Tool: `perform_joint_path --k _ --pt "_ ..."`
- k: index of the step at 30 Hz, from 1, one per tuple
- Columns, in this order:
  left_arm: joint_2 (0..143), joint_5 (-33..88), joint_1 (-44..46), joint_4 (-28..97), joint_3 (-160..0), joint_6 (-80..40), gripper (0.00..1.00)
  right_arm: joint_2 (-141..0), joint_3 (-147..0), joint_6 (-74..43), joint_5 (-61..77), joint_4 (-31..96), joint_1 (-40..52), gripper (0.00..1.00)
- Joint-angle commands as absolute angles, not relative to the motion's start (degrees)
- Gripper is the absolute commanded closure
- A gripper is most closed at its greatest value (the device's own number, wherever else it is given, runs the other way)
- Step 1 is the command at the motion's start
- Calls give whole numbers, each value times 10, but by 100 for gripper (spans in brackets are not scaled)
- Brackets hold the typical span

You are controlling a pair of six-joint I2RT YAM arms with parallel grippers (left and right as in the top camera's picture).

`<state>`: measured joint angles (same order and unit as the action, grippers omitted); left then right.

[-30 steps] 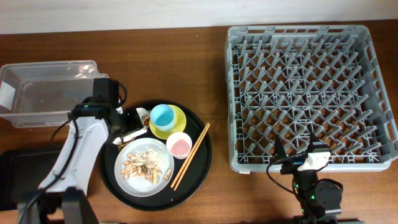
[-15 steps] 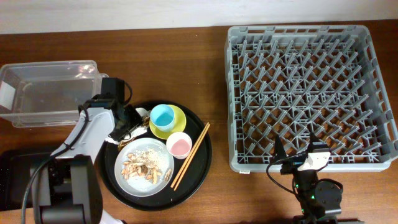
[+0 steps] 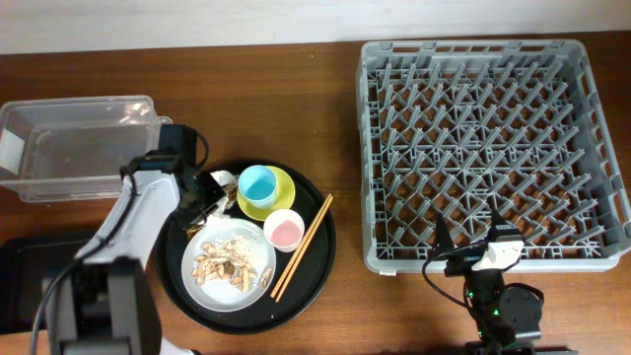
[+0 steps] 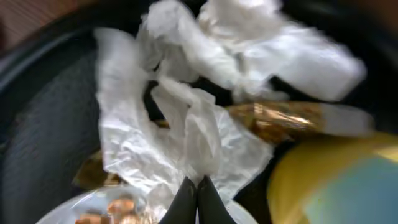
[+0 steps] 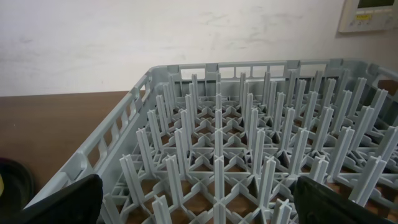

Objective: Sort waste into correct bins and load items into the dishwasher rack
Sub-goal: 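Carry the tissues left and release them into the clear bin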

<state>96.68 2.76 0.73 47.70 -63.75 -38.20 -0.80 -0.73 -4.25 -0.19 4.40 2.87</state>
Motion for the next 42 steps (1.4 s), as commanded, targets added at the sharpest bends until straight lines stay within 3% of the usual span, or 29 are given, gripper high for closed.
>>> perform_joint_path --k 1,7,12,20,27,29,31,32,33,38,42 --pt "880 32 4 486 -663 -381 99 -4 -3 -43 -7 46 25 2" --pt "747 -37 -25 477 -663 -382 99 -4 -3 -43 -7 46 25 2" --pt "700 -76 -58 391 -663 -382 99 -4 -3 -43 -7 46 25 2" --pt "751 -278 -70 203 -663 -381 99 -4 -3 -43 -7 46 25 2" --pt "851 -290 -100 54 -663 -342 99 -4 -3 -43 -7 46 25 2" --pt "887 -290 -102 15 -663 -288 92 -4 -3 -43 -7 46 25 1" --pt "921 -290 -106 -2 -663 -264 39 -4 -3 -43 -7 46 25 2" --pt "931 -290 -107 0 -663 -264 5 -4 -3 -43 -7 46 25 2" --pt "937 -290 -108 10 -663 -264 1 -4 -3 -43 -7 46 25 2" --pt "930 -287 -108 59 -663 -264 1 -4 -3 -43 -7 46 25 2" --pt "888 -129 -104 220 -663 -265 1 -4 -3 -43 -7 46 25 2"
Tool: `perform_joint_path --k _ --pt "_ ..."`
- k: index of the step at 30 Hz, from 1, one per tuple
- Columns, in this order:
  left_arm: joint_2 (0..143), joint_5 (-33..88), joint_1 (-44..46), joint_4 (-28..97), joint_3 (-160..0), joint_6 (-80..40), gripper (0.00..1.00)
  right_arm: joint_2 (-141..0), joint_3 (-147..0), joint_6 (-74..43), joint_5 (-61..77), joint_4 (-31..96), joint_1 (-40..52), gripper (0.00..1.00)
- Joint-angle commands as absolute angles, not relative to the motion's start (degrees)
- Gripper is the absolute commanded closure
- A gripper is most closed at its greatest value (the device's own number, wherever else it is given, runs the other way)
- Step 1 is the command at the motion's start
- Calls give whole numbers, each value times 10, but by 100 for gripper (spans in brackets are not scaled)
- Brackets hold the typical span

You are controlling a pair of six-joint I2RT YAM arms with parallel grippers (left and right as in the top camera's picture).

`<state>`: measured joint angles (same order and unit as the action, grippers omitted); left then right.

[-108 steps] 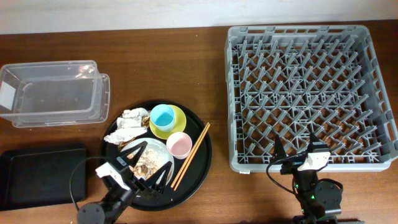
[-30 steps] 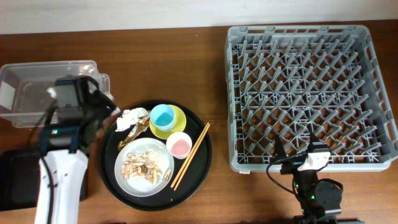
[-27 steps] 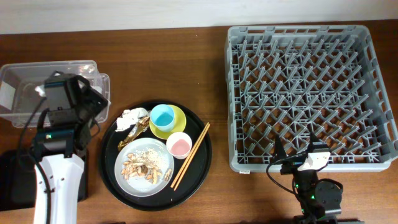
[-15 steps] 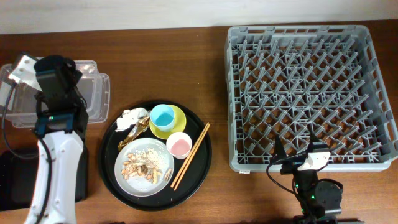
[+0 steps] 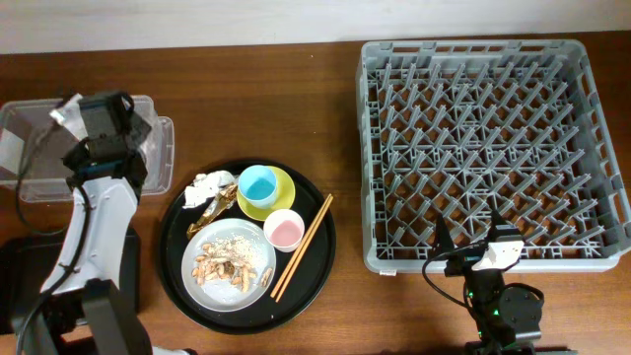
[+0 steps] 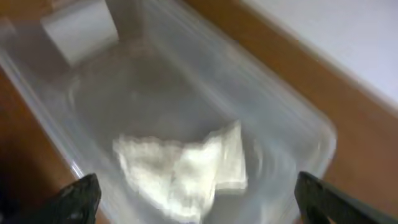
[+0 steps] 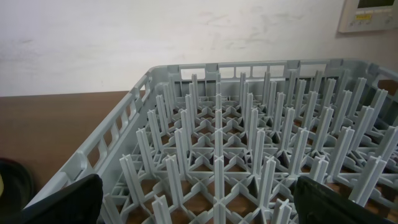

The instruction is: Sort waste into correct bins and load items into the dishwasher rack

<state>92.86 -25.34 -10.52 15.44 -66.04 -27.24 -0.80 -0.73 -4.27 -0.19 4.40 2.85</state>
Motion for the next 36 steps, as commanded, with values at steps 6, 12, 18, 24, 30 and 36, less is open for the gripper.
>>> perform_joint_path --k 6,12,18,24,30,36 --pt "861 90 -90 285 -663 -263 1 -4 -3 -43 -7 46 25 2" --pt "791 104 -89 338 -663 -239 11 -4 -3 -43 -7 46 25 2" --pt "782 227 -54 483 -661 -239 22 -4 -3 -43 -7 46 25 2" --pt "783 98 6 498 -622 -376 37 -4 -3 -43 -7 46 25 2" --pt "788 -16 15 461 -576 -638 41 -4 -3 -43 -7 46 25 2" --pt "848 -13 15 331 -561 -661 40 -4 -3 -43 -7 46 25 2"
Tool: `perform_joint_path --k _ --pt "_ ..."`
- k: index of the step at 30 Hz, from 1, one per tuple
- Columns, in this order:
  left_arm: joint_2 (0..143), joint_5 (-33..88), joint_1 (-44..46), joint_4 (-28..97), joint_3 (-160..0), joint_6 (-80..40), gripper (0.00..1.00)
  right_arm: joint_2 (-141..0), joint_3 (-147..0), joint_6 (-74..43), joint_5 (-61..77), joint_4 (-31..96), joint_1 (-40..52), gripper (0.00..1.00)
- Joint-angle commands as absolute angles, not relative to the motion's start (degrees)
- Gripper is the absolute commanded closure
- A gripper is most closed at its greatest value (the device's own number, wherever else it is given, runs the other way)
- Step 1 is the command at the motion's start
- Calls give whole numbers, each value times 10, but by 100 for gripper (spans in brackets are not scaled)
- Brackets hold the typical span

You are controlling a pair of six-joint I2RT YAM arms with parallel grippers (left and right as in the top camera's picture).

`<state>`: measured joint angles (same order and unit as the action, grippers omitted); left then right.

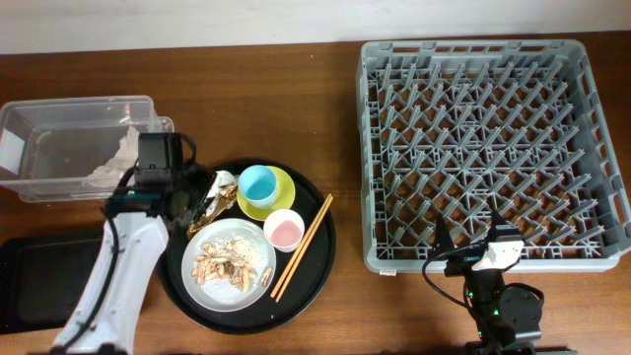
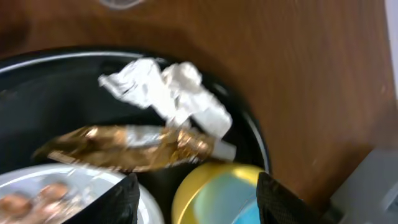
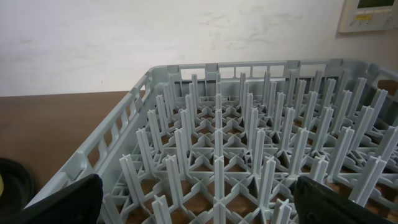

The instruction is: Sort waste into correct bins and load items into the dishwasher rack

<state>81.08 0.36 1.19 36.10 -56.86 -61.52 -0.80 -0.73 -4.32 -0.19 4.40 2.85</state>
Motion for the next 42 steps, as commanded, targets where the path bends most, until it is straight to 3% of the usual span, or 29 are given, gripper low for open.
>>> perform_joint_path --k 1,9,15,21,25,29,33,42 --pt "870 -13 15 306 -561 -666 41 -4 -3 -43 -7 46 25 2" --pt "976 -7 15 190 -561 -669 41 -4 -3 -43 -7 46 25 2" --pt "1002 -12 15 189 -561 -699 42 -4 -3 -43 -7 46 25 2" --pt "1011 -90 14 185 -561 -698 42 -4 -3 -43 -7 46 25 2" --pt "1034 -84 12 175 -561 -698 53 -4 -3 -43 -7 46 25 2" --pt "1035 -73 12 171 -563 -698 70 -4 -3 -43 -7 46 25 2" --pt "994 -72 12 181 -564 -658 99 -4 -3 -43 -7 46 25 2" --pt "743 -82 12 225 -564 -658 99 -4 -3 -43 -7 46 25 2"
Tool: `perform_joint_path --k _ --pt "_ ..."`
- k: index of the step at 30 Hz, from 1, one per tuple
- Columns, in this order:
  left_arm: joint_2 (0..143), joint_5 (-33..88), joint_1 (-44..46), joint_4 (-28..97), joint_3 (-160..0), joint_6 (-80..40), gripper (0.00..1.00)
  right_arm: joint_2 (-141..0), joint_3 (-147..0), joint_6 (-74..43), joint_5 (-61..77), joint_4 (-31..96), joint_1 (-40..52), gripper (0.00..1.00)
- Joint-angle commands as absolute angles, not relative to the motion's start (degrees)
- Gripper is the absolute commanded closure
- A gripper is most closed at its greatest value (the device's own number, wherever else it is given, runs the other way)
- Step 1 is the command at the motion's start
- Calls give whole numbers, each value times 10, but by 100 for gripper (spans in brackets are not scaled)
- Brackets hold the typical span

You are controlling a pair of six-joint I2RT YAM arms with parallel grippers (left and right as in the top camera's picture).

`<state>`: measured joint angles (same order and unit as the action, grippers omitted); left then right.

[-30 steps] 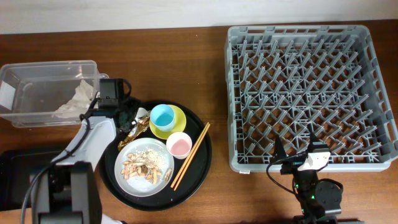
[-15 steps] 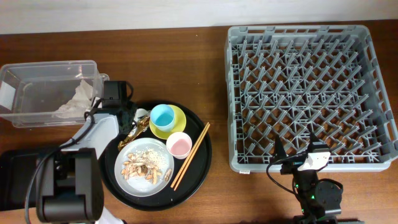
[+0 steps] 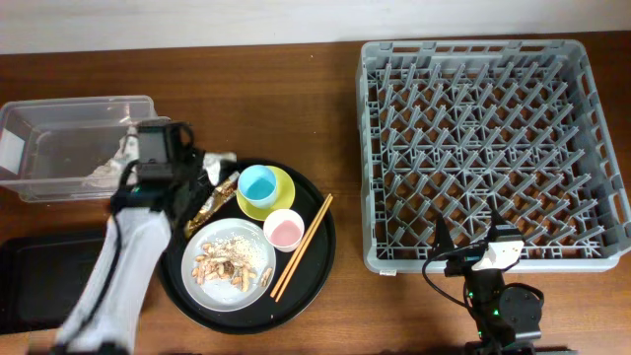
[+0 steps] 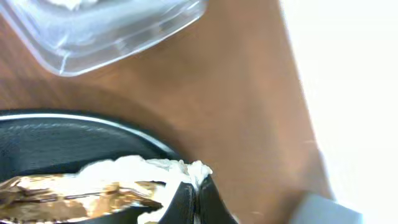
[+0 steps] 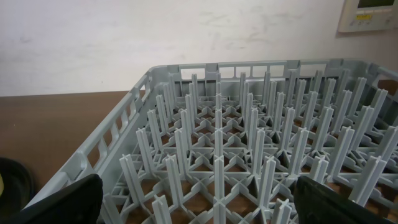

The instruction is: Sort waste into correct bins and load items into the dishwasher rack

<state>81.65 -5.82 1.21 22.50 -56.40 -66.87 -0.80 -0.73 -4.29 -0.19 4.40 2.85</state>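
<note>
My left gripper is shut on a crumpled white tissue at the upper-left rim of the black tray. In the overhead view the left gripper holds the tissue next to a gold wrapper. The gold wrapper lies just under the tissue. One tissue lies inside the clear bin. The grey dishwasher rack holds nothing. My right gripper rests open in front of the rack.
The tray carries a white plate of food scraps, a blue cup on a yellow saucer, a pink cup and chopsticks. A black bin sits at the lower left. The clear bin's corner shows above the tray.
My left gripper was open above the white tissue and gold wrapper in the tray. Now it is shut on that tissue at the tray's upper-left rim. The right arm has not moved.
First my left gripper was shut on a white tissue in the tray. Then it stood open over the clear bin with that tissue lying inside. It was back over the tray, open, and now grips a second tissue. The right gripper stayed open by the rack.
</note>
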Motion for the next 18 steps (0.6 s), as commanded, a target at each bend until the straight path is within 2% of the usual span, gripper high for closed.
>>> perform_joint_path --k 1,6,9,10,13,16,17,18 --pt "721 -110 12 221 -564 -658 99 -4 -3 -43 -7 46 25 2" --pt "688 -221 -2 191 -564 -605 99 -4 -3 -43 -7 46 25 2" --pt "708 -245 -20 113 -564 -492 99 -4 -3 -43 -7 46 25 2" --pt "723 -244 -30 55 -564 -415 99 -4 -3 -43 -7 46 25 1" --pt "760 -245 -50 -33 -564 -282 98 -4 -3 -43 -7 46 25 2" --pt "810 -273 -86 -63 -564 -258 98 -4 -3 -43 -7 46 25 2" --pt "838 -273 -107 -74 -564 -258 92 -4 -3 -43 -7 46 25 2" --pt "855 -273 -120 -82 -564 -258 77 -4 -3 -43 -7 46 25 2"
